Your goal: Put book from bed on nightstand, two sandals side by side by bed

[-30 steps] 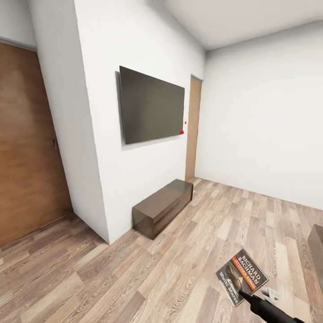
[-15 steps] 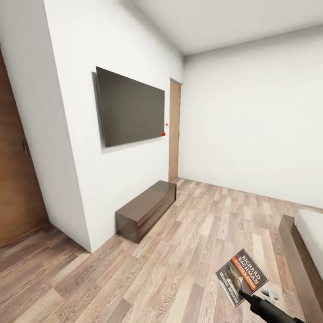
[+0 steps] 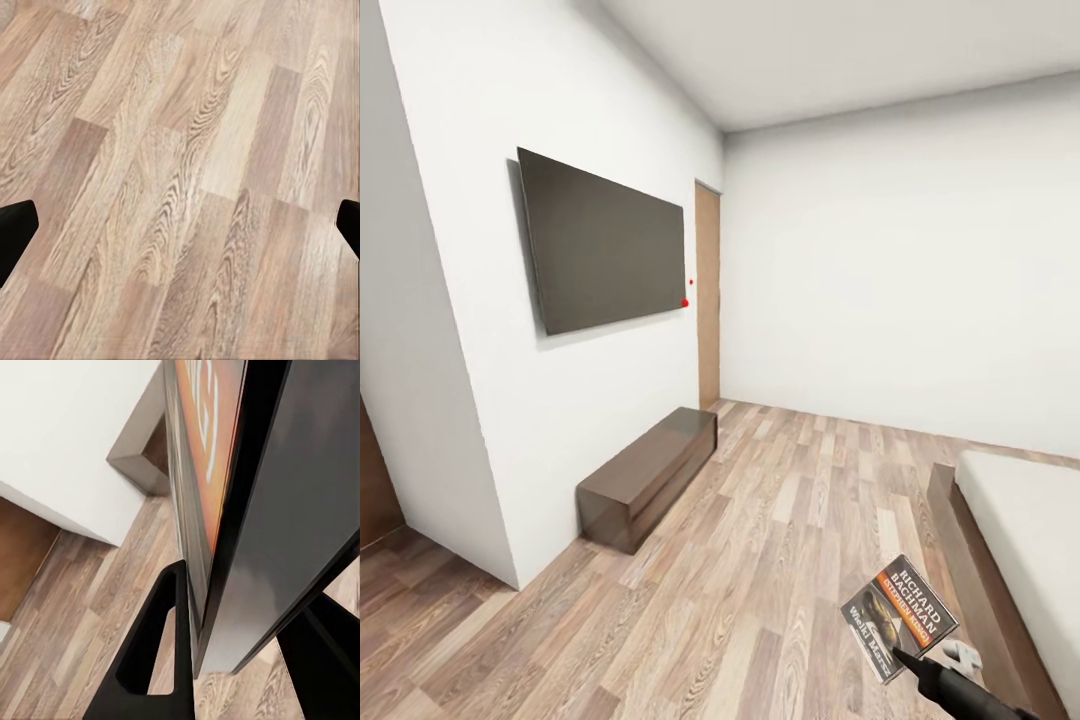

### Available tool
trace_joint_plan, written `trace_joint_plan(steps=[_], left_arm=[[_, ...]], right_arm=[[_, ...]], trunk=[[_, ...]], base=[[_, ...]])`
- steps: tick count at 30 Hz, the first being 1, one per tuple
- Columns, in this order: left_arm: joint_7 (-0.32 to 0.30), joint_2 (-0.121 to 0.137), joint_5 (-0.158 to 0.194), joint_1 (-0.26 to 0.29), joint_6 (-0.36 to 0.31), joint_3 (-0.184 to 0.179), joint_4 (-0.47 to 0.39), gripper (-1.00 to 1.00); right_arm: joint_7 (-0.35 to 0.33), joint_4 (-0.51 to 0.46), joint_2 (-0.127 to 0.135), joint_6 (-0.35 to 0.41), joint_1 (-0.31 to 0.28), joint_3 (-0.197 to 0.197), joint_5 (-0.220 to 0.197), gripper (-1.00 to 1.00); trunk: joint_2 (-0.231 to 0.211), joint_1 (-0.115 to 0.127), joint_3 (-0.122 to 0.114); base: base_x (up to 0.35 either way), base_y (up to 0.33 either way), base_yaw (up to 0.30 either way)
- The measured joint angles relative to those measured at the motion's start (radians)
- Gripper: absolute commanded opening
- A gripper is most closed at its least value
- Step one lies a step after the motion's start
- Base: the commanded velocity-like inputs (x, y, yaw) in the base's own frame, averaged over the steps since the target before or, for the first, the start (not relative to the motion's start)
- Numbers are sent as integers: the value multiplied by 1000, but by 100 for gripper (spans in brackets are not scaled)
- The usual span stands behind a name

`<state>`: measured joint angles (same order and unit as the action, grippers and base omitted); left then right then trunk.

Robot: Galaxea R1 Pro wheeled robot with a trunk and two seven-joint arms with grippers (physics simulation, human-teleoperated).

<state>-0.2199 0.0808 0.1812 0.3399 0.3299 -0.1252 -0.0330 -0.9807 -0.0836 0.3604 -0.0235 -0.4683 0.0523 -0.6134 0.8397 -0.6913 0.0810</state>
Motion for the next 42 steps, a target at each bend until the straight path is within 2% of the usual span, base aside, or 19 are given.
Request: trace_joint_plan(steps=[42], left_arm=[[0,0,0,0,0,0,0,100]], right_arm=[[0,0,0,0,-1,-5,-2,-100]], trunk=[[0,0,-36]], base=[[0,0,-260]])
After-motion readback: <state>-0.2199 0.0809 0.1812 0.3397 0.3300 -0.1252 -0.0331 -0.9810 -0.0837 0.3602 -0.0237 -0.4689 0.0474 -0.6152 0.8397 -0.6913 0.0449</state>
